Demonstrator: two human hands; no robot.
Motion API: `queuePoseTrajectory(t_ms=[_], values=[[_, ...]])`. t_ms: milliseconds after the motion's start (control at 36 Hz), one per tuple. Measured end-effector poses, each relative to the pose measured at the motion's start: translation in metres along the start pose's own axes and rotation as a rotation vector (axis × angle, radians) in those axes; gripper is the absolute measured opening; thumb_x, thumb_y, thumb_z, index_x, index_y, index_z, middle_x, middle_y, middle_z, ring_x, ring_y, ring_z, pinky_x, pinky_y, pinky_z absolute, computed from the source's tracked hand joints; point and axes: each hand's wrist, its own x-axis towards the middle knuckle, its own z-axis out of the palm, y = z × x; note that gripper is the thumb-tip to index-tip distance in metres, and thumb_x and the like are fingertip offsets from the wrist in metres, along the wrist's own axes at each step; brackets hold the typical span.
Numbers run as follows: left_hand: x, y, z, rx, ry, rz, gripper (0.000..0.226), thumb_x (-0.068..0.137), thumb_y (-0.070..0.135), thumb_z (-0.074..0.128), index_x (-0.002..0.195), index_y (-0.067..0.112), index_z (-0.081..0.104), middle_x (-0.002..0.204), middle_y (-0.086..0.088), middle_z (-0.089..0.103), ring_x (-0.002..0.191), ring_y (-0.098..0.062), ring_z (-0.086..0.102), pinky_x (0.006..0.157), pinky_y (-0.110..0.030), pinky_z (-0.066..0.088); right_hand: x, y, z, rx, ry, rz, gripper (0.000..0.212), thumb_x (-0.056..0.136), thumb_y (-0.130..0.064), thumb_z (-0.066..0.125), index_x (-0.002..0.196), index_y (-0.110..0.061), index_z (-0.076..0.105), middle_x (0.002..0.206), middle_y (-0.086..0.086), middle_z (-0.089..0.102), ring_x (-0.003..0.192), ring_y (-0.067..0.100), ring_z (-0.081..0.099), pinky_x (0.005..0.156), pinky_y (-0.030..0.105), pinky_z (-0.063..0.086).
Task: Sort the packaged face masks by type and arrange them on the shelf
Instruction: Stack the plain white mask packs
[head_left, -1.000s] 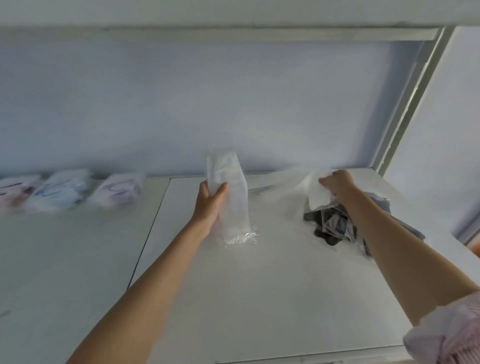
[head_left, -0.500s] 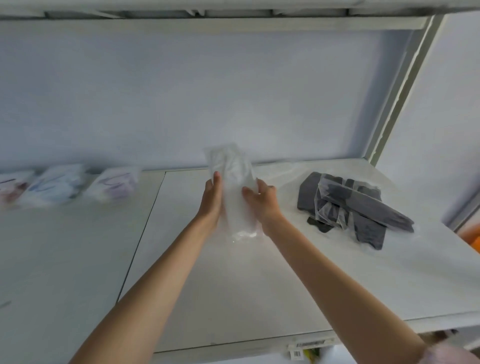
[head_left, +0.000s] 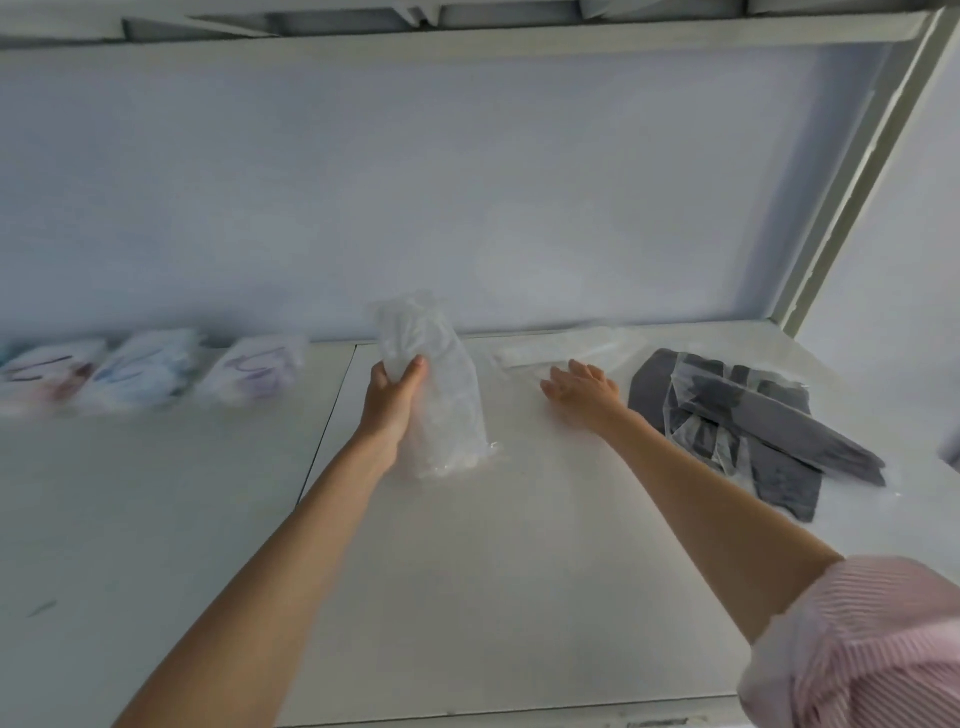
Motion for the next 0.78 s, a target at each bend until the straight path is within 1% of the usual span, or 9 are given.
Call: queuePoseTrajectory(t_ms=[83,167,250,361,472,556,611,667,778], values=[[0.006,0.003,-0.008,-0.011,0.007,0.001,0.060,0.071,0.056,0.064,0.116,0.017,0.053,0.112,-0.006,0.066,0.101,-0.025,0.065,0.094,-0.048,0.052,-0.008,0.006,0.000,-0.027,0.020,-0.078,0.045,0.101,-0.044,0.024,0.140,-0.029,0.041,0.151,0.003,0.031,0.140,0.025,0.024,0.111,0.045,0.020],[0.013,0.005,-0.011,-0.021,0.018,0.000,0.062,0.071,0.056,0.065,0.118,0.016,0.055,0.112,-0.006,0.067,0.100,-0.025,0.066,0.092,-0.049,0.053,-0.019,0.015,0.002,0.005,0.038,-0.141,0.041,0.101,-0.044,0.031,0.134,-0.033,0.051,0.151,-0.001,0.036,0.140,0.021,0.029,0.112,0.041,0.020],[0.018,0.008,-0.009,-0.039,0.015,0.010,0.053,0.080,0.050,0.066,0.119,0.016,0.054,0.113,-0.007,0.066,0.102,-0.026,0.066,0.093,-0.049,0.053,-0.034,0.024,0.002,0.041,0.108,-0.217,0.034,0.099,-0.040,0.040,0.113,-0.024,0.066,0.133,-0.001,0.056,0.122,0.022,0.049,0.101,0.035,0.030],[0.019,0.013,-0.002,-0.034,-0.004,0.018,0.047,0.085,0.047,0.065,0.119,0.017,0.052,0.115,-0.005,0.065,0.103,-0.024,0.064,0.093,-0.044,0.052,-0.044,0.026,-0.007,0.118,0.211,-0.135,0.034,0.096,-0.039,0.048,0.091,-0.017,0.073,0.107,0.003,0.066,0.098,0.026,0.059,0.089,0.035,0.040],[0.019,0.014,0.001,-0.055,-0.011,0.036,0.036,0.090,0.041,0.063,0.116,0.018,0.053,0.117,-0.007,0.065,0.104,-0.024,0.065,0.093,-0.043,0.052,-0.036,0.020,-0.014,-0.122,0.403,0.044,0.046,0.096,-0.047,0.041,0.100,-0.011,0.069,0.114,0.007,0.058,0.108,0.026,0.050,0.093,0.038,0.036],[0.016,0.014,0.000,-0.055,-0.017,0.043,0.043,0.081,0.047,0.067,0.111,0.020,0.053,0.115,-0.006,0.065,0.103,-0.023,0.065,0.093,-0.043,0.052,-0.028,0.009,-0.022,-0.333,0.184,0.176,0.065,0.088,-0.068,0.040,0.112,-0.012,0.064,0.132,0.010,0.046,0.123,0.029,0.039,0.099,0.039,0.032],[0.014,0.012,-0.001,-0.041,-0.020,0.046,0.040,0.083,0.045,0.066,0.110,0.019,0.053,0.114,-0.007,0.066,0.102,-0.024,0.065,0.092,-0.043,0.053,-0.023,0.003,-0.024,-0.360,0.064,0.226,0.075,0.081,-0.075,0.044,0.122,-0.015,0.059,0.137,0.011,0.043,0.128,0.031,0.034,0.101,0.039,0.031],[0.012,0.009,-0.004,-0.033,-0.017,0.055,0.034,0.088,0.039,0.065,0.110,0.016,0.055,0.113,-0.009,0.067,0.101,-0.025,0.066,0.090,-0.043,0.054,-0.018,0.001,-0.027,-0.322,0.010,0.261,0.082,0.076,-0.077,0.049,0.129,-0.015,0.054,0.138,0.013,0.043,0.128,0.032,0.033,0.100,0.038,0.031],[0.009,0.004,-0.009,-0.014,0.004,0.040,0.046,0.087,0.043,0.065,0.117,0.010,0.054,0.112,-0.008,0.067,0.100,-0.025,0.066,0.086,-0.040,0.054,-0.018,0.001,-0.035,-0.241,-0.088,0.349,0.088,0.073,-0.073,0.057,0.135,-0.013,0.044,0.139,0.015,0.042,0.130,0.035,0.034,0.103,0.037,0.034]])
